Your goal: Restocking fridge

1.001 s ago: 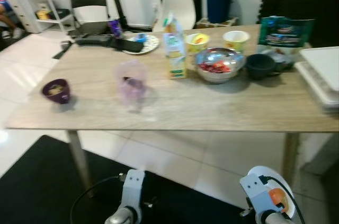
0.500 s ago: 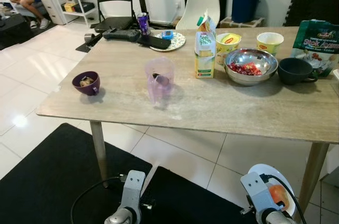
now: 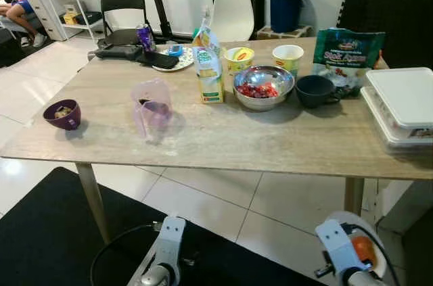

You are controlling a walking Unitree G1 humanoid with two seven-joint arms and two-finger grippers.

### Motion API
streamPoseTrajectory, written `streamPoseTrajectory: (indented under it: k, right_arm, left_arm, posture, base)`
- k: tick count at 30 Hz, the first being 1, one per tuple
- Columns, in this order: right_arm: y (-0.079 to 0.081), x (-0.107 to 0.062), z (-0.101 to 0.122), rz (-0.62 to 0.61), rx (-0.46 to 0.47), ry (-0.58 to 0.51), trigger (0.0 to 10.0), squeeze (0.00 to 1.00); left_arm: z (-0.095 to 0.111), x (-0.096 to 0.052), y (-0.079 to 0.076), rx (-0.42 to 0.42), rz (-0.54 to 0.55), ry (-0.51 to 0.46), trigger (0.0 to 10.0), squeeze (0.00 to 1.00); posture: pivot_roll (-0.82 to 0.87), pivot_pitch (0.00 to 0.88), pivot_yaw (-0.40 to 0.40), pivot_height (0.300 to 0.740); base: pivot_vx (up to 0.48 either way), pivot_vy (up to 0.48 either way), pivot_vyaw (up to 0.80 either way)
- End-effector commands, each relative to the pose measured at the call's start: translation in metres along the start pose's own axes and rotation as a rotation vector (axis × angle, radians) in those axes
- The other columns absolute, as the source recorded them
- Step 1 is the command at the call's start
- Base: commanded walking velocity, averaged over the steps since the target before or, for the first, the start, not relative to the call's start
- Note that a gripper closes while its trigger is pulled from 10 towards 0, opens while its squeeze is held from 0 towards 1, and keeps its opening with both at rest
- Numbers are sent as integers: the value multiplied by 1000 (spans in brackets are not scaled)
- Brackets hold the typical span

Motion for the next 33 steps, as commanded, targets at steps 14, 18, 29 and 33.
streamPoseTrajectory:
  k: [14,18,29,33]
  right_arm:
    - [5,-1,-4,-1,73,11,10000,0]
    - [5,-1,-5,-2,81,17,10000,0]
    - [0,-2,-8,-29,147,31,10000,0]
    - [0,-2,-8,-30,155,32,10000,0]
  left_arm:
    - [0,-1,1,25,-3,1,10000,0]
    - [1,0,0,25,-6,-2,10000,0]
    - [5,0,-5,47,-28,-17,10000,0]
    - [7,0,-7,54,-35,-21,10000,0]
  posture:
    - [-81,92,105,740]
    - [-80,93,104,740]
    - [-82,95,108,740]
    - [-81,94,108,740]
  base:
    - [0,0,-629]
    - [0,0,-800]
    - [0,0,-800]
    - [0,0,-800]
Point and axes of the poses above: a point about 5 cm out from each wrist's last joint towards the gripper, its own x axis pointing out of the wrist towards the gripper, its own z axis along the axis of the wrist's last joint, y = z × x, the point moved 5 cm from there along x, pointing out of the wrist towards the gripper, and after that the axes turned 13 degrees about -x, right-handed, at the moved point
